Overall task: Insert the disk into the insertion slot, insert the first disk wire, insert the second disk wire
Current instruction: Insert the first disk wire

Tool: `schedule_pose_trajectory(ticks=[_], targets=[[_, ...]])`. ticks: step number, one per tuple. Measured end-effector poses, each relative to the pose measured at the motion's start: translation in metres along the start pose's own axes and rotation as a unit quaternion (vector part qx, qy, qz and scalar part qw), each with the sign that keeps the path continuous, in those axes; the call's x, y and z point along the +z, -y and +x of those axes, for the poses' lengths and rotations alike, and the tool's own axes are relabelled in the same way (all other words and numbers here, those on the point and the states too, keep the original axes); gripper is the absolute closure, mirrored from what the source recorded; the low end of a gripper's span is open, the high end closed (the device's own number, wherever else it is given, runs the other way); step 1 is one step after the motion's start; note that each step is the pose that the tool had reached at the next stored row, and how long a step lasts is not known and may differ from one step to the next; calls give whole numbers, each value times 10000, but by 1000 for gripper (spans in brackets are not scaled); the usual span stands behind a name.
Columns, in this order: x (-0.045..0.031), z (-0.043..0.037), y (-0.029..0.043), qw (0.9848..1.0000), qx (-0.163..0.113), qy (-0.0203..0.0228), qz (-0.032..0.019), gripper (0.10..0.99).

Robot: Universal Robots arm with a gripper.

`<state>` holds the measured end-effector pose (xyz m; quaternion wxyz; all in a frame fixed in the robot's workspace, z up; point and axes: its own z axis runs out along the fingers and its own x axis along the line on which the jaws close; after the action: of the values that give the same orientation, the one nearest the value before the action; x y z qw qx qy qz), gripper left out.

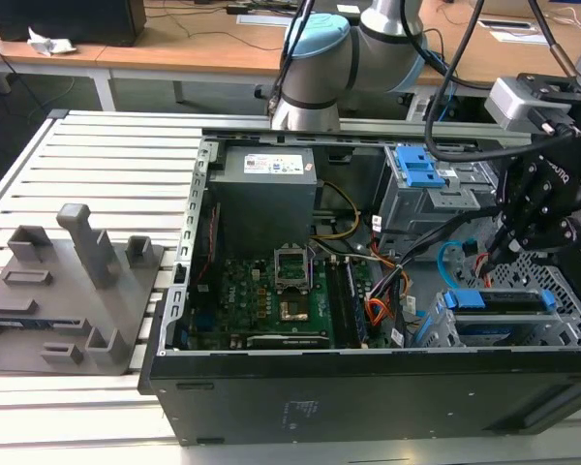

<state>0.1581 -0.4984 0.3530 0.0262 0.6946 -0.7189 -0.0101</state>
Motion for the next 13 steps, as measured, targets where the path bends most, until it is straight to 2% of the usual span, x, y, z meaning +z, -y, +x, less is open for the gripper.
schedule_pose_trajectory(ticks=[5,8,13], targets=[[0,8,1,10000,0,-5,0,914],[1,81,3,10000,0,-5,0,914],[7,267,10,10000,0,-4,0,914]])
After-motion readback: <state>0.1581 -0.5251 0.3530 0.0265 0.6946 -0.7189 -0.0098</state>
